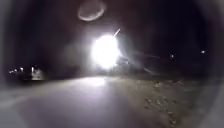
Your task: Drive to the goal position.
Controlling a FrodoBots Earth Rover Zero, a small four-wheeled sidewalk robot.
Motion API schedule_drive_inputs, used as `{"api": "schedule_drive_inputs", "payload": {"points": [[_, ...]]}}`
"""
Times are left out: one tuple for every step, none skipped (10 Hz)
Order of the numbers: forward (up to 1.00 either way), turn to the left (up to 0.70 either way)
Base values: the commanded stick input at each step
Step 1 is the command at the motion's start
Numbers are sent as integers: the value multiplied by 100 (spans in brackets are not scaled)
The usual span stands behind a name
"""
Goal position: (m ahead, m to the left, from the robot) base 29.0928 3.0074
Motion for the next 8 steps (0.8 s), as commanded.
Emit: {"api": "schedule_drive_inputs", "payload": {"points": [[100, 0], [100, 0], [100, 0], [100, 0], [100, 0], [100, 0], [100, 0], [100, 0]]}}
